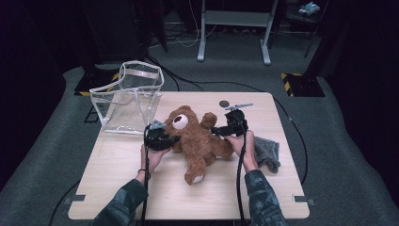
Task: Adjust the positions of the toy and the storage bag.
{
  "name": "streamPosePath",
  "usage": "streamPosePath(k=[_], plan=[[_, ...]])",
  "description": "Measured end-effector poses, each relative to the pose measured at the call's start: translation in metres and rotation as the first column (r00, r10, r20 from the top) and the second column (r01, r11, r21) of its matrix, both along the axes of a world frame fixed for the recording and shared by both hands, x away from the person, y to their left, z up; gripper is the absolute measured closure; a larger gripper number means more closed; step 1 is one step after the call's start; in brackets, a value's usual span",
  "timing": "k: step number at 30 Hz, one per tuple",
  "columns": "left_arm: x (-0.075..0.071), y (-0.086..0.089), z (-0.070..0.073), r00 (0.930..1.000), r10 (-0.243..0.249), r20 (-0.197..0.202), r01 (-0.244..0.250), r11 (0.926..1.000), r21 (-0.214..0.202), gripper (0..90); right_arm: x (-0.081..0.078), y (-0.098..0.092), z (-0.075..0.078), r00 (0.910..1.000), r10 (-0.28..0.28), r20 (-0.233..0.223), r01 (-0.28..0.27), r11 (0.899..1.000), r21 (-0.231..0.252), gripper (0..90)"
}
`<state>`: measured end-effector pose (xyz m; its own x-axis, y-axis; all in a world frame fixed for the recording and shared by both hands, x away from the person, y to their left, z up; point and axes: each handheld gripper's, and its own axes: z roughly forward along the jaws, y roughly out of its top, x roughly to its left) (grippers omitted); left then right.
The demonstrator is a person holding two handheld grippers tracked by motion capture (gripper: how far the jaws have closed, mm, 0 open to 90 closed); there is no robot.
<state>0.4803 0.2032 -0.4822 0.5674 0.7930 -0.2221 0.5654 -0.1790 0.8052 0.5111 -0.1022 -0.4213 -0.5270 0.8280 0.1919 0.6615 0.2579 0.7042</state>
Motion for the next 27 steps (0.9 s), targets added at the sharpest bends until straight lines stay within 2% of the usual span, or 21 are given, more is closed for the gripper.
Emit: streamPosePath(k=[2, 3, 5, 7, 9, 10, 11, 12, 13, 14, 15, 16, 17, 22, 24, 25, 27], plan=[[0.001, 0.0, 0.0, 1.0, -0.004, 0.007, 0.004, 0.9999, 0.009, 66.2, 0.006, 0.009, 0.004, 0.9999, 0.013, 0.01, -0.013, 1.0, -0.01, 12.9], [0.001, 0.0, 0.001, 1.0, -0.004, 0.006, 0.004, 1.0, 0.009, 66.0, 0.01, 0.016, 0.006, 0.9994, 0.019, 0.03, -0.018, 0.999, -0.038, 12.1], [0.001, 0.0, 0.001, 0.9999, -0.009, 0.007, 0.009, 0.9999, 0.009, 65.9, 0.014, 0.022, 0.007, 0.9995, 0.027, 0.018, -0.027, 1.0, -0.015, 12.5], [0.001, -0.001, 0.002, 0.9999, -0.005, 0.01, 0.005, 1.0, 0.006, 65.9, 0.015, 0.029, 0.008, 0.9993, 0.029, 0.023, -0.028, 0.999, -0.021, 14.5], [0.001, -0.001, 0.002, 0.9999, -0.007, 0.01, 0.007, 0.9999, 0.009, 66.7, 0.018, 0.034, 0.009, 0.9986, 0.024, 0.047, -0.022, 0.998, -0.053, 26.2], [0.001, -0.002, 0.003, 0.9999, -0.011, 0.013, 0.011, 0.9999, 0.009, 67.3, 0.019, 0.038, 0.008, 0.9986, 0.026, 0.045, -0.024, 0.998, -0.06, 26.8], [0.0, -0.002, 0.003, 0.9998, -0.011, 0.016, 0.011, 0.9999, 0.008, 68.0, 0.019, 0.04, 0.007, 0.9987, 0.022, 0.045, -0.018, 0.996, -0.085, 35.0], [0.0, -0.003, 0.004, 0.9997, -0.014, 0.019, 0.013, 0.9998, 0.014, 68.5, 0.021, 0.042, 0.006, 0.9989, 0.003, 0.048, 0.002, 0.995, -0.096, 38.5], [0.0, -0.003, 0.004, 0.9996, -0.016, 0.022, 0.016, 0.9997, 0.016, 68.9, 0.023, 0.041, 0.004, 0.999, 0.016, 0.042, -0.011, 0.994, -0.105, 41.5], [0.0, -0.003, 0.004, 0.9997, -0.015, 0.019, 0.014, 0.9998, 0.013, 69.2, 0.023, 0.041, 0.002, 0.999, 0.008, 0.045, -0.004, 0.995, -0.097, 49.6], [0.0, -0.003, 0.004, 0.9997, -0.015, 0.019, 0.014, 0.9998, 0.013, 69.5, 0.023, 0.041, 0.002, 0.999, 0.008, 0.045, -0.004, 0.995, -0.097, 49.6], [0.0, -0.002, 0.004, 0.9997, -0.013, 0.019, 0.013, 0.9999, 0.01, 69.5, 0.024, 0.042, 0.0, 0.999, -0.009, 0.044, 0.013, 0.995, -0.094, 53.7], [-0.001, -0.003, 0.004, 0.9998, -0.005, 0.021, 0.005, 1.0, 0.002, 70.2, 0.024, 0.041, -0.001, 0.9991, -0.018, 0.039, 0.021, 0.996, -0.087, 66.1], [-0.005, -0.003, 0.011, 0.998, 0.01, 0.063, -0.009, 0.9997, -0.025, 72.9, 0.021, 0.038, 0.0, 0.9985, -0.048, 0.026, 0.049, 0.995, -0.081, 73.3], [-0.007, -0.003, 0.014, 0.9969, 0.014, 0.077, -0.012, 0.9996, -0.024, 74.2, 0.017, 0.037, 0.003, 0.9978, -0.045, 0.049, 0.05, 0.995, -0.092, 74.1], [-0.007, -0.002, 0.015, 0.9969, 0.016, 0.077, -0.013, 0.999, -0.042, 74.5, 0.013, 0.037, 0.004, 0.9975, -0.053, 0.047, 0.057, 0.994, -0.092, 74.3], [-0.008, -0.002, 0.016, 0.997, 0.026, 0.073, -0.022, 0.9986, -0.048, 74.9, 0.008, 0.033, 0.006, 0.9961, -0.054, 0.069, 0.061, 0.994, -0.093, 74.7]])
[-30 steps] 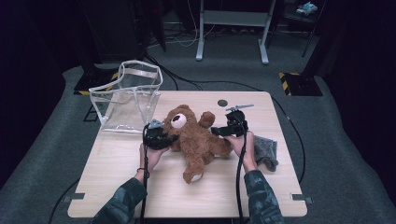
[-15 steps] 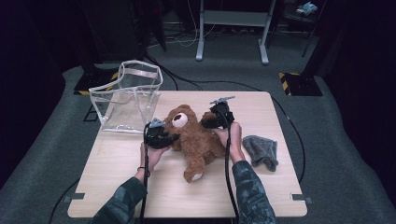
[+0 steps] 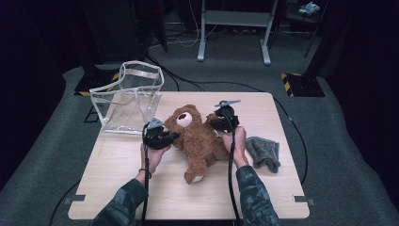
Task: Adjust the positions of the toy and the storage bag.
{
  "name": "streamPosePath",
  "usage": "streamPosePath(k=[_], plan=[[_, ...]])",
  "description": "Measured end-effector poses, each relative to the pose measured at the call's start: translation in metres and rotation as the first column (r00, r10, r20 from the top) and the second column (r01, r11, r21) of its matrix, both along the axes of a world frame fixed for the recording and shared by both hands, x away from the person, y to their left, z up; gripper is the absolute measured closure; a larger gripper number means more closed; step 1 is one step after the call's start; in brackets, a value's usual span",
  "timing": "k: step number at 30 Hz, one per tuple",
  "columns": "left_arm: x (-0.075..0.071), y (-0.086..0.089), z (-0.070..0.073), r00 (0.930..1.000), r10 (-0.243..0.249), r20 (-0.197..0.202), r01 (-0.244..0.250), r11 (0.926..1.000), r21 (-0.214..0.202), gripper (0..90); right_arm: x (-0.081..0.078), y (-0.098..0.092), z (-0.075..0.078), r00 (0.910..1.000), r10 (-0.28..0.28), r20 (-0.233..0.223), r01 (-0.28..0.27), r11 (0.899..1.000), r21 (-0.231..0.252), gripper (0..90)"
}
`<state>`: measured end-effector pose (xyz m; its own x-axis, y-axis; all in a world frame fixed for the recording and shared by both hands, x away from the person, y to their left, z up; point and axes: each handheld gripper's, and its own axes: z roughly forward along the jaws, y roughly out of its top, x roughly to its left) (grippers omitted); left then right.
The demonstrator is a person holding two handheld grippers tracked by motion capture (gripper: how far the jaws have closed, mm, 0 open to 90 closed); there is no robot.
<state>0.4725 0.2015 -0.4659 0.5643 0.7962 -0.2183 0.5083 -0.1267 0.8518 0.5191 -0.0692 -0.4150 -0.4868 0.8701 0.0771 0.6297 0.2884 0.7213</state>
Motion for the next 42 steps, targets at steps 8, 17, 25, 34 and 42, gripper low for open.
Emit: streamPosePath(k=[8, 17, 25, 34, 42], plan=[[0.003, 0.001, 0.014, 1.0, -0.001, 0.008, 0.001, 0.9997, -0.025, 75.2, -0.019, -0.016, 0.011, 0.9998, -0.019, -0.003, 0.019, 1.0, -0.008, 75.0], [0.017, -0.001, 0.016, 0.9985, 0.021, -0.051, -0.022, 0.9994, -0.027, 74.5, -0.044, -0.027, 0.005, 0.9999, -0.011, 0.001, 0.011, 1.0, -0.002, 75.1], [0.022, -0.003, 0.011, 0.9938, 0.047, -0.101, -0.045, 0.9987, 0.025, 61.5, -0.05, -0.033, -0.007, 1.0, 0.007, 0.003, -0.007, 1.0, 0.027, 74.6], [0.02, 0.006, 0.031, 0.9912, 0.095, -0.092, -0.09, 0.9945, 0.052, 35.8, -0.053, -0.038, -0.01, 1.0, -0.004, 0.003, 0.003, 0.998, 0.059, 74.3], [0.018, -0.008, 0.049, 0.9929, 0.088, -0.08, -0.084, 0.9949, 0.056, 25.6, -0.054, -0.038, -0.011, 0.9999, -0.005, 0.01, 0.005, 0.998, 0.066, 74.0]])
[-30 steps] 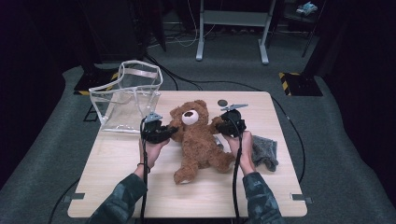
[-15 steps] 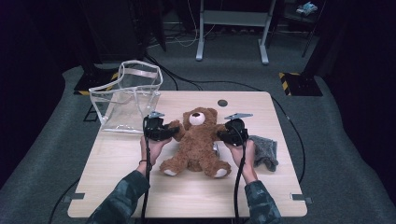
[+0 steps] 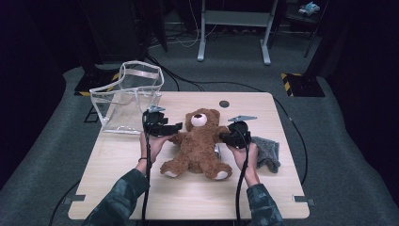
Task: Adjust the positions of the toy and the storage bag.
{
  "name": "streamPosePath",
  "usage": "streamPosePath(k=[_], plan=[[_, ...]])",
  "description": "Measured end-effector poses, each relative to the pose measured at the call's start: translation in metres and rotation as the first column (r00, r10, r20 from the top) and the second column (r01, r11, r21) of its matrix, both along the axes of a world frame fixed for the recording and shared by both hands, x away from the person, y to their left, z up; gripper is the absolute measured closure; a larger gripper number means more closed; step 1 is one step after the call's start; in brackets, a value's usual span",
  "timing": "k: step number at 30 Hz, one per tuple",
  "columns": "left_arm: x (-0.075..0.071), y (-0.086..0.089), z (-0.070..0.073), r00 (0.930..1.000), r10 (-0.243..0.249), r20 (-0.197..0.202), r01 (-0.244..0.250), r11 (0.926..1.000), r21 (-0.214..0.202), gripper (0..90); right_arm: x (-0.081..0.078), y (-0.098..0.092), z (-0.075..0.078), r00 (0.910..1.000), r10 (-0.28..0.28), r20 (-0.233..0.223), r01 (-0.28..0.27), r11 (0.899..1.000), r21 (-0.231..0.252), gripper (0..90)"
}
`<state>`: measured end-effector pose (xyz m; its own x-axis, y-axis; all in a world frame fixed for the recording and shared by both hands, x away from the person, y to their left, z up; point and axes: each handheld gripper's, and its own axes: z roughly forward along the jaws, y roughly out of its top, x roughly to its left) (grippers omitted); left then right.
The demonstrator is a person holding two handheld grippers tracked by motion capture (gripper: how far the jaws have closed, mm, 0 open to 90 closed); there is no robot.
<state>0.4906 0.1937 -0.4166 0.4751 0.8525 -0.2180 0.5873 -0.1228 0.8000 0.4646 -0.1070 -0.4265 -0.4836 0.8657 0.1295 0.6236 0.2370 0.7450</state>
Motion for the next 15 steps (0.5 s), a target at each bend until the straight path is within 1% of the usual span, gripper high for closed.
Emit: streamPosePath(k=[2, 3, 4, 5, 6, 8, 9, 10, 11, 12, 13, 14, 15], plan=[[0.0, -0.002, 0.002, 1.0, 0.002, 0.005, -0.002, 1.0, 0.001, 24.3, 0.0, 0.0, 0.0, 1.0, 0.0, 0.0, 0.0, 1.0, 0.001, 73.9], [0.0, -0.007, 0.006, 0.9999, -0.013, 0.0, 0.013, 0.9999, 0.004, 24.3, -0.001, 0.0, 0.0, 1.0, -0.003, -0.006, 0.004, 1.0, 0.005, 73.8], [0.001, -0.009, 0.008, 0.9998, -0.016, -0.01, 0.016, 0.9999, 0.007, 21.7, -0.002, -0.001, -0.001, 1.0, -0.003, -0.007, 0.003, 1.0, 0.002, 73.6], [0.002, -0.015, 0.01, 0.9997, -0.023, -0.011, 0.023, 0.9997, 0.012, 20.1, -0.001, -0.001, -0.002, 1.0, 0.001, -0.001, -0.001, 1.0, 0.004, 73.4], [0.002, -0.022, 0.013, 0.9996, -0.024, -0.011, 0.024, 0.9996, 0.012, 18.1, -0.002, -0.002, -0.003, 0.9999, -0.007, -0.008, 0.007, 1.0, 0.011, 73.0], [0.003, -0.03, 0.017, 0.9989, -0.042, -0.02, 0.043, 0.9988, 0.023, 16.1, -0.002, -0.003, -0.003, 0.9999, -0.01, -0.011, 0.01, 1.0, 0.018, 72.9], [0.003, -0.034, 0.017, 0.9988, -0.044, -0.022, 0.045, 0.9987, 0.025, 15.4, -0.002, -0.003, -0.005, 1.0, -0.006, -0.005, 0.006, 1.0, 0.013, 72.6], [0.004, -0.038, 0.018, 0.998, -0.057, -0.029, 0.058, 0.9977, 0.036, 15.1, -0.003, -0.003, -0.005, 0.9998, -0.014, -0.012, 0.014, 1.0, 0.015, 72.3], [0.005, -0.044, 0.018, 0.9982, -0.053, -0.028, 0.055, 0.9975, 0.045, 14.8, -0.004, -0.003, -0.006, 0.9998, -0.017, -0.01, 0.017, 1.0, 0.02, 71.9], [0.006, -0.049, 0.018, 0.9976, -0.06, -0.035, 0.062, 0.9965, 0.056, 14.8, -0.004, -0.003, -0.006, 0.9999, -0.014, -0.007, 0.014, 1.0, 0.015, 71.6], [0.007, -0.052, 0.017, 0.997, -0.062, -0.046, 0.064, 0.9967, 0.049, 14.3, -0.005, -0.003, -0.006, 0.9997, -0.02, -0.013, 0.02, 1.0, 0.015, 70.8], [0.007, -0.052, 0.017, 0.997, -0.062, -0.046, 0.064, 0.9967, 0.049, 14.1, -0.005, -0.003, -0.006, 0.9997, -0.02, -0.013, 0.02, 1.0, 0.015, 70.8], [0.009, -0.058, 0.016, 0.9964, -0.066, -0.054, 0.069, 0.9957, 0.062, 13.9, -0.006, -0.004, -0.007, 0.9998, -0.018, -0.005, 0.018, 1.0, 0.008, 69.5]])
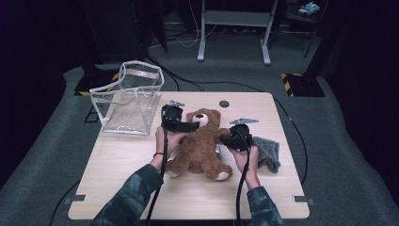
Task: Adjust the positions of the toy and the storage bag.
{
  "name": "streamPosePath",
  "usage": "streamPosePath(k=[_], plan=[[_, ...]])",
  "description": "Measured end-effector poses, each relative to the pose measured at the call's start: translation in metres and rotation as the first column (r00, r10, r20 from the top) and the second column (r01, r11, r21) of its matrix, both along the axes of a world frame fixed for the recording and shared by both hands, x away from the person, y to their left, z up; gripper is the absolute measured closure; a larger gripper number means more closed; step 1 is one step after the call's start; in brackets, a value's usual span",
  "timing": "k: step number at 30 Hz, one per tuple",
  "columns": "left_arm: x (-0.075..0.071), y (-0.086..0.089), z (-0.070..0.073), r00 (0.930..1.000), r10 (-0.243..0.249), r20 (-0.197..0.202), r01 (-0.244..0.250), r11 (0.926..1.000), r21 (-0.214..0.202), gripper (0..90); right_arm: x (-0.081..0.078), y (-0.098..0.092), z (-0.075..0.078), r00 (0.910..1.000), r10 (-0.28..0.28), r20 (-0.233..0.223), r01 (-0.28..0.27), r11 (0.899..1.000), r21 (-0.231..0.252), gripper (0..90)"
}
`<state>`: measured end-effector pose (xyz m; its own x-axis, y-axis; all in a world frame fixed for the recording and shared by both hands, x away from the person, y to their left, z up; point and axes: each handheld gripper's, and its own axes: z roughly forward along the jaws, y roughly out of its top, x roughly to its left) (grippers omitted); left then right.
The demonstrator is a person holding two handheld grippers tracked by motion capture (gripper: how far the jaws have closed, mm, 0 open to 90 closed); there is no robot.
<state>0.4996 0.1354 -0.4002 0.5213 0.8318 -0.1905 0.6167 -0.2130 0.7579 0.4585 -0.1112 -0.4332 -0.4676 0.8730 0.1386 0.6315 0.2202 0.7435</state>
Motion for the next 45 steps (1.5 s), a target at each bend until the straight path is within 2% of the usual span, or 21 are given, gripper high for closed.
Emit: streamPosePath(k=[4, 11, 12, 14, 16, 17, 18, 19, 20, 21, 23, 27, 30, 33, 34, 38, 41, 42, 43, 45], plan=[[0.004, -0.012, -0.002, 0.9997, -0.001, -0.025, 0.002, 0.9999, 0.012, 12.3, -0.002, -0.002, -0.001, 1.0, -0.002, 0.001, 0.002, 1.0, -0.003, 64.3], [0.009, -0.027, -0.009, 0.9982, 0.004, -0.06, -0.001, 0.9988, 0.049, 10.7, -0.006, -0.004, -0.004, 0.9999, -0.009, 0.007, 0.009, 1.0, 0.007, 61.9], [0.011, -0.031, -0.011, 0.9971, 0.012, -0.076, -0.008, 0.9989, 0.046, 10.2, -0.007, -0.005, -0.005, 0.9999, -0.012, 0.01, 0.012, 1.0, 0.005, 58.9], [0.012, -0.033, -0.012, 0.9963, 0.02, -0.083, -0.016, 0.9986, 0.051, 9.5, -0.009, -0.008, -0.006, 0.9997, -0.02, 0.016, 0.02, 1.0, 0.002, 55.2], [0.014, -0.036, -0.013, 0.9959, 0.02, -0.088, -0.014, 0.9978, 0.065, 9.4, -0.012, -0.012, -0.007, 0.9986, -0.039, 0.036, 0.039, 0.999, -0.006, 47.0], [0.014, -0.036, -0.013, 0.9959, 0.02, -0.088, -0.014, 0.9978, 0.065, 9.1, -0.012, -0.012, -0.007, 0.9986, -0.039, 0.036, 0.039, 0.999, -0.006, 47.0], [0.015, -0.038, -0.015, 0.9955, 0.026, -0.091, -0.019, 0.9976, 0.067, 9.1, -0.014, -0.015, -0.007, 0.9984, -0.044, 0.036, 0.044, 0.999, 0.001, 41.7], [0.016, -0.04, -0.016, 0.9947, 0.027, -0.099, -0.021, 0.9976, 0.065, 9.1, -0.017, -0.018, -0.008, 0.9964, -0.071, 0.048, 0.071, 0.997, -0.008, 32.5], [0.017, -0.042, -0.017, 0.9945, 0.029, -0.101, -0.022, 0.9973, 0.069, 8.6, -0.02, -0.021, -0.01, 0.9955, -0.072, 0.061, 0.073, 0.997, -0.016, 27.9], [0.017, -0.046, -0.02, 0.9929, 0.03, -0.115, -0.022, 0.997, 0.074, 8.0, -0.024, -0.025, -0.013, 0.9941, -0.086, 0.066, 0.087, 0.996, -0.02, 19.0], [0.018, -0.051, -0.023, 0.9925, 0.033, -0.118, -0.022, 0.995, 0.098, 7.1, -0.029, -0.029, -0.017, 0.9923, -0.101, 0.071, 0.103, 0.994, -0.03, 14.5], [0.02, -0.057, -0.027, 0.9895, 0.054, -0.134, -0.038, 0.9926, 0.115, 4.8, -0.04, -0.036, -0.034, 0.9917, -0.106, 0.072, 0.11, 0.993, -0.043, 7.8], [0.022, -0.057, -0.029, 0.9868, 0.072, -0.145, -0.055, 0.9916, 0.117, 2.2, -0.045, -0.037, -0.051, 0.9935, -0.105, 0.043, 0.107, 0.993, -0.057, 2.3], [0.027, -0.056, -0.032, 0.9819, 0.094, -0.164, -0.072, 0.9881, 0.136, 0.0, -0.048, -0.031, -0.064, 0.9936, -0.106, 0.038, 0.109, 0.99, -0.084, 0.2], [0.028, -0.056, -0.034, 0.9803, 0.102, -0.169, -0.081, 0.9887, 0.126, 0.0, -0.048, -0.031, -0.068, 0.9954, -0.087, 0.04, 0.09, 0.992, -0.092, 0.2], [0.034, -0.054, -0.039, 0.9696, 0.101, -0.223, -0.08, 0.992, 0.098, 0.0, -0.05, -0.031, -0.078, 0.9954, -0.092, 0.029, 0.094, 0.992, -0.088, 0.2], [0.037, -0.056, -0.041, 0.9683, 0.095, -0.231, -0.07, 0.9908, 0.116, 0.0, -0.051, -0.034, -0.086, 0.9949, -0.098, 0.024, 0.1, 0.988, -0.121, 0.1], [0.037, -0.057, -0.043, 0.9654, 0.105, -0.239, -0.079, 0.9902, 0.115, 0.0, -0.052, -0.035, -0.089, 0.9946, -0.102, 0.023, 0.104, 0.987, -0.123, 0.1], [0.037, -0.057, -0.043, 0.9654, 0.105, -0.239, -0.079, 0.9902, 0.115, 0.0, -0.053, -0.037, -0.091, 0.9939, -0.109, 0.018, 0.11, 0.986, -0.123, 0.1], [0.039, -0.061, -0.045, 0.969, 0.103, -0.225, -0.072, 0.9872, 0.142, 0.0, -0.054, -0.04, -0.094, 0.9914, -0.128, 0.026, 0.131, 0.982, -0.139, 0.2]])
